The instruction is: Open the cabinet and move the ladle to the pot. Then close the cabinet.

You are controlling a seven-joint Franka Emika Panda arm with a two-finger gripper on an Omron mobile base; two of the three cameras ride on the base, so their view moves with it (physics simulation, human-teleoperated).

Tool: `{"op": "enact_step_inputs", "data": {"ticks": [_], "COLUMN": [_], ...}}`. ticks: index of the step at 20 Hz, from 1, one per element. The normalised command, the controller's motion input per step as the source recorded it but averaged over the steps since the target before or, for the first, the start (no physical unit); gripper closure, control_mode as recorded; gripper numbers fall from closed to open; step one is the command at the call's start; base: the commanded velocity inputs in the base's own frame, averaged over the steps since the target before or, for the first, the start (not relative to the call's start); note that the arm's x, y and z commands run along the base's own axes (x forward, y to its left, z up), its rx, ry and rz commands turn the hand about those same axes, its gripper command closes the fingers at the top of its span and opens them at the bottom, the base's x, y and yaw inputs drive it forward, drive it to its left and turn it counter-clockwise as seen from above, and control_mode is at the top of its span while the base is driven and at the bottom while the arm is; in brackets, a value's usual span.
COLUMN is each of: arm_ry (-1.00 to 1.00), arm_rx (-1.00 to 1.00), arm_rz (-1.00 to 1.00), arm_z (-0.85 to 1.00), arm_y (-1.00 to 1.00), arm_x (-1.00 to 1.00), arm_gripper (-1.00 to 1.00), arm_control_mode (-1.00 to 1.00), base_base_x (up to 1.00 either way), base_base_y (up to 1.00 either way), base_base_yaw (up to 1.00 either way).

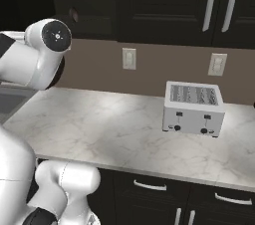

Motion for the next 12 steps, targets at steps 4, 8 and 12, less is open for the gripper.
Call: {"op": "enact_step_inputs", "data": {"ticks": [4,8,12], "arm_ry": [0.00,0.00,0.04], "arm_rx": [0.00,0.00,-0.01], "arm_rz": [-0.16,-0.16,-0.13], "arm_z": [0.00,0.01,0.03], "arm_y": [0.00,0.00,-0.01], "arm_x": [0.31,0.22,0.26], "arm_gripper": [-1.00,-1.00,-1.00], "arm_control_mode": [-1.00,-1.00,-1.00], "base_base_x": [0.00,0.00,0.00], "base_base_y": [0.00,0.00,0.00], "base_base_yaw": [0.00,0.00,0.00]}}
